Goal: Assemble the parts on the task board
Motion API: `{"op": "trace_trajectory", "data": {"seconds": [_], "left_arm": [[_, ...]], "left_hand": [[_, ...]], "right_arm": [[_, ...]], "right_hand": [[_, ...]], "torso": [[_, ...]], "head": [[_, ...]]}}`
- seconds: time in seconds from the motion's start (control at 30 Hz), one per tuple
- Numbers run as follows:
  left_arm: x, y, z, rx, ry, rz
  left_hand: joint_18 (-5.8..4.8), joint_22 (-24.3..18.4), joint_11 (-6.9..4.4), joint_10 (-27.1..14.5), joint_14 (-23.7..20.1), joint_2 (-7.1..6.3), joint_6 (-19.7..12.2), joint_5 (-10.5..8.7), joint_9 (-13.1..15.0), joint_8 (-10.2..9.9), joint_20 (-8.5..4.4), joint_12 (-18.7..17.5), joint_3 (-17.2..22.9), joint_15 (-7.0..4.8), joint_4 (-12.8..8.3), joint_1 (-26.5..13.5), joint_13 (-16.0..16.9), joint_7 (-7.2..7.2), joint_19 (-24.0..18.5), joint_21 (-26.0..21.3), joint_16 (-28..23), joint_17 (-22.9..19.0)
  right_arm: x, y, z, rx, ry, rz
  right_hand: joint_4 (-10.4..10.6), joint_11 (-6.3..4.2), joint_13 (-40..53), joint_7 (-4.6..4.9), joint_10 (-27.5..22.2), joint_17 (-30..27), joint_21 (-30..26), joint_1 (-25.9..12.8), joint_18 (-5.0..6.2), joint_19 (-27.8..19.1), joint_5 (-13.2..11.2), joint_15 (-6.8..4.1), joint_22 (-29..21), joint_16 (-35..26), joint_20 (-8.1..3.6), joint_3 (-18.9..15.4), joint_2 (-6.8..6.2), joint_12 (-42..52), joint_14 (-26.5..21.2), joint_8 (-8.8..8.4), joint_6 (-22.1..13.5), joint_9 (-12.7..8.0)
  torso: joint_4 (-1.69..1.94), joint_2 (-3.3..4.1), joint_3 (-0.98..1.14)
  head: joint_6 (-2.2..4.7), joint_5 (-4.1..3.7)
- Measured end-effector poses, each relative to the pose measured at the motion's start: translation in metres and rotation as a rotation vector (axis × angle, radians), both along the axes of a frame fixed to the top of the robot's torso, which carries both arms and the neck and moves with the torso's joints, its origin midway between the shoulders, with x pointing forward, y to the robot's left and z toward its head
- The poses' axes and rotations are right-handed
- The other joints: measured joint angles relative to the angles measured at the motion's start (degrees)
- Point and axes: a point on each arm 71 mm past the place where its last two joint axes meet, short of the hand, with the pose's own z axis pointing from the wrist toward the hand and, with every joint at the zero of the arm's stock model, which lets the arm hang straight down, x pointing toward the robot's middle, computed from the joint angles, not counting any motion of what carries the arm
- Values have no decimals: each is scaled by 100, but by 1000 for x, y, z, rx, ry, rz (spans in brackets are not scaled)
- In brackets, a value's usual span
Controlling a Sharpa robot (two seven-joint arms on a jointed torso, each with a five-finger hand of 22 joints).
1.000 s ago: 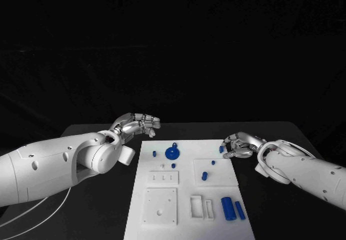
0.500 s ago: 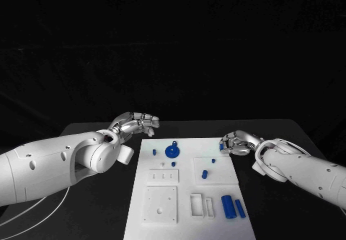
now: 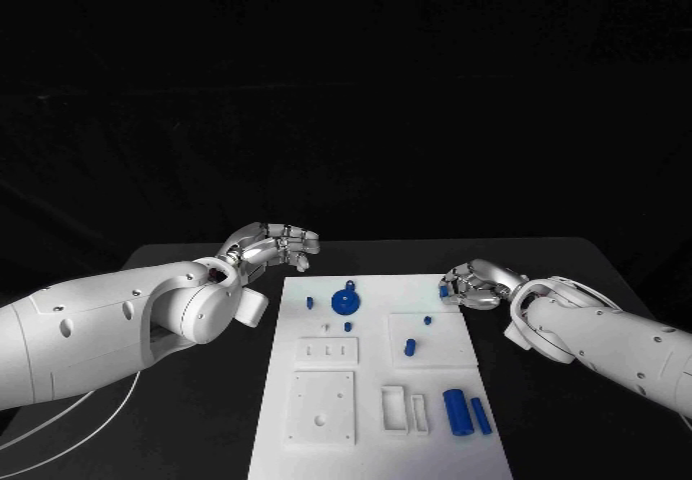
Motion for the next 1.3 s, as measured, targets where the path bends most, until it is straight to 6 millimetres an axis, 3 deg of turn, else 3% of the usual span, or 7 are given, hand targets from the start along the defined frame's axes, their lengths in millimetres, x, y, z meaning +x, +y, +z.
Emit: {"op": "trace_trajectory", "data": {"seconds": [0.17, 0.2, 0.33, 0.7, 0.97, 1.1, 1.3], "left_arm": [[0, 0, 0, 1, 1, 0], [0, 0, 0, 1, 1, 0], [0, 0, 0, 1, 2, 0], [0, 0, 0, 4, 3, -2], [-1, 0, 0, 10, 4, -6], [-1, -1, -1, 25, 7, -18], [4, -10, -4, 51, 40, -52]], "left_hand": [[-3, -3, 0, 0, 0, 0, 0, 0, 0, 0, 0, 0, 0, 0, 0, 0, 5, 0, 0, 0, 0, 0], [-4, -3, 0, 0, 0, 0, 0, 0, 0, 0, 0, 0, 0, 0, 0, 0, 5, 0, 0, 0, 0, 0], [-5, -3, 0, 0, 0, 0, 0, 0, 0, 0, 1, 0, 0, 0, 0, 0, 5, 0, 0, 0, 0, 0], [-12, -3, -30, 111, 0, 28, 0, 0, 10, 0, 1, 46, 22, 0, -22, -27, 40, 0, 1, 38, 0, 0], [-20, -8, -30, 112, 0, 32, 23, 0, 31, 36, 1, 50, 22, 0, -22, -67, 49, -23, 1, 38, 0, 0], [-22, -16, -105, 273, 0, 62, 254, 0, 99, 181, 1, 117, 46, 0, 2, -224, 98, -149, 1, 76, 0, 0], [-18, -49, -329, 720, 62, 95, 646, -133, 143, 289, -26, 316, 22, -62, 203, -600, 228, -318, 1, 127, 85, 18]], "right_arm": [[0, 0, 0, 0, 1, 0], [0, 0, 0, 0, 2, 0], [0, 1, 0, 1, 2, 3], [-1, 2, 0, 2, 1, 2], [-4, 6, 0, 4, -4, -1], [-8, 12, 3, -2, -6, 8], [-3, 29, 39, -31, -54, 37]], "right_hand": [[-9, -2, -2, -68, -1, 10, 0, 0, 0, 3, 0, -7, 0, 1, 3, 41, 0, 11, -7, 83, 85, 27], [-16, -21, -6, 5, -21, 13, 0, -1, 0, 0, 0, -20, 0, 1, 6, 47, -2, 16, -21, 82, 293, 27], [-31, -34, -6, 16, -8, 14, 0, 0, 0, -9, 0, -19, 0, 1, 10, 62, -2, 16, -22, 123, 314, 43], [-56, -147, -20, -182, 18, 26, 21, -53, 3, -29, -6, -121, 0, 1, -9, 150, 84, 16, -29, 269, 528, 106], [-63, -193, -23, -194, 29, 32, 21, -51, 6, -29, -22, -158, 0, 1, -8, 205, 112, 16, -25, 296, 541, 105], [-87, -195, -23, -195, 31, 32, 21, -50, 7, -24, -23, -178, 0, -20, -12, 229, 112, 16, -6, 298, 543, 105], [-87, -195, -30, -205, 31, 32, 21, -50, 6, -6, -23, -179, 0, -20, -30, 261, 112, 16, -4, 300, 552, 105]], "torso": [[-3, -1, 0], [-5, -1, 0], [-6, -1, 0], [1, -1, 2], [0, 0, 3], [-7, -3, 2], [-20, -21, -2]], "head": [[-2, 0], [-2, 0], [-3, 1], [-3, -9], [2, -9], [18, -6], [63, -5]]}}
